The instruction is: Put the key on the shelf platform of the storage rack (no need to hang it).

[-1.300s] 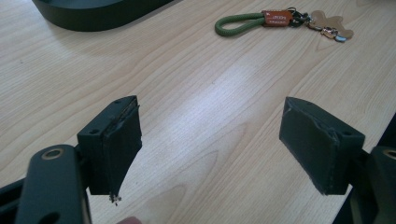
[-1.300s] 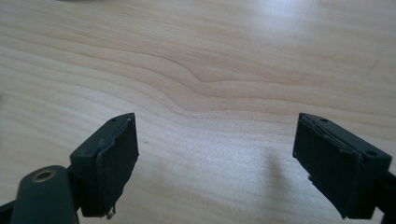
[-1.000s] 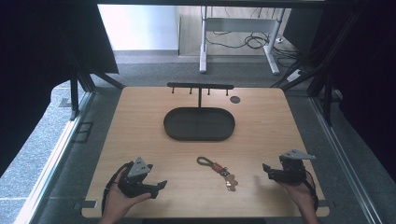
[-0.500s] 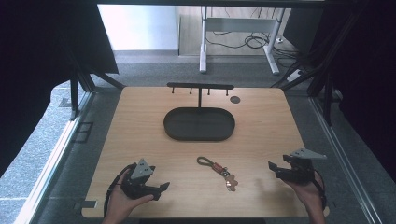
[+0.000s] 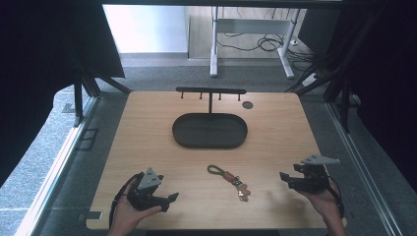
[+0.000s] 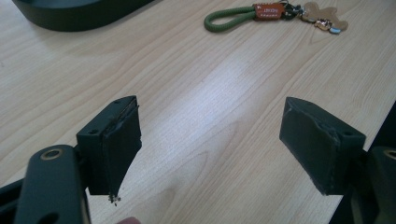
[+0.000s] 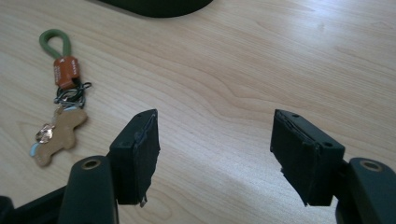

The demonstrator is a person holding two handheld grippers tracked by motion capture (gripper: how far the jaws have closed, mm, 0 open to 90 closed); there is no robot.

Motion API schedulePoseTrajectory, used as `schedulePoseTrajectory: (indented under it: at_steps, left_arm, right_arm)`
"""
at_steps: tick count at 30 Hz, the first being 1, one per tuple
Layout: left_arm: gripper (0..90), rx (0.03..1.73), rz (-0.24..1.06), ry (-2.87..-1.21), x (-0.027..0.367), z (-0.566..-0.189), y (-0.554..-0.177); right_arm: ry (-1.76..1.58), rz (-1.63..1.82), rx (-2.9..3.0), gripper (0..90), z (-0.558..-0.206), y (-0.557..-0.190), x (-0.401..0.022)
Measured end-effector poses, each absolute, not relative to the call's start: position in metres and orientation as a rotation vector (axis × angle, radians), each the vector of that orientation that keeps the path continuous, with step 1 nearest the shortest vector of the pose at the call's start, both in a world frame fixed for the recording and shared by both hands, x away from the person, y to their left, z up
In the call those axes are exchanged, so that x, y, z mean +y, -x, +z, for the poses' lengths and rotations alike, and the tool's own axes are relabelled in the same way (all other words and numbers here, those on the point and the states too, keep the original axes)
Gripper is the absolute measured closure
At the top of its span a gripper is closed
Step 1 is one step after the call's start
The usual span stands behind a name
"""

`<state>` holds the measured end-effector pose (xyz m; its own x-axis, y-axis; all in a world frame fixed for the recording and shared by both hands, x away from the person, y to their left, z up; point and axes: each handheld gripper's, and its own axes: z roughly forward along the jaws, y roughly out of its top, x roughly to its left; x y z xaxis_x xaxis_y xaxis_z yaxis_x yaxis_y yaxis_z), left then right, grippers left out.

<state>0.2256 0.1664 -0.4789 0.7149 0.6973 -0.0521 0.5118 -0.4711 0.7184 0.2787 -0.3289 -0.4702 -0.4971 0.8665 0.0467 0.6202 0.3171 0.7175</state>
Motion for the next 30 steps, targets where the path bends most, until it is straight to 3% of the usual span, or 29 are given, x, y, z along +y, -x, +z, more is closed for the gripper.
schedulePoseTrajectory:
  at_steps: [30]
  left_arm:
    - [21.2,0.931,0.342,-2.153,0.173,-0.478,-0.225]
  right_arm:
    - [-1.103,0.874,2.515,41.0,-0.423,-0.305,-0.277]
